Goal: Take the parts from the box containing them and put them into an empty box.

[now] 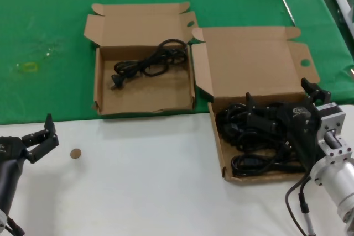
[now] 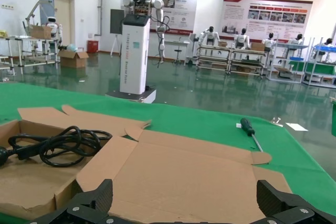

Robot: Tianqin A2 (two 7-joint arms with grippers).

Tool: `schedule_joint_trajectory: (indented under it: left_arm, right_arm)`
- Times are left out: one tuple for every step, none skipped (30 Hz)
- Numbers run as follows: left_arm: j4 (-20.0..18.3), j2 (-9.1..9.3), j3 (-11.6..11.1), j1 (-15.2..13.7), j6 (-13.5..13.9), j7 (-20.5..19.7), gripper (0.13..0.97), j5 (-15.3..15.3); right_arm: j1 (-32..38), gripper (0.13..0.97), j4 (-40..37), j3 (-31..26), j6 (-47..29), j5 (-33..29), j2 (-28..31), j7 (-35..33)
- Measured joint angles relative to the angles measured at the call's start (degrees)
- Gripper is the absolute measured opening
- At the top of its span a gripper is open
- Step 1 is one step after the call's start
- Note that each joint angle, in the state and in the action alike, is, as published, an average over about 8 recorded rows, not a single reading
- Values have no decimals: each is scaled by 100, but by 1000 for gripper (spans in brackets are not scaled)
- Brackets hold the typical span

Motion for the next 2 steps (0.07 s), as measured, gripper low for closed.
schedule_joint_trajectory:
  left_arm:
    - [0,0,0,0,0,0,966,0]
    - [0,0,0,0,0,0,966,0]
  right_arm:
    - [0,966,0,0,0,0,0,0]
    - [0,966,0,0,0,0,0,0]
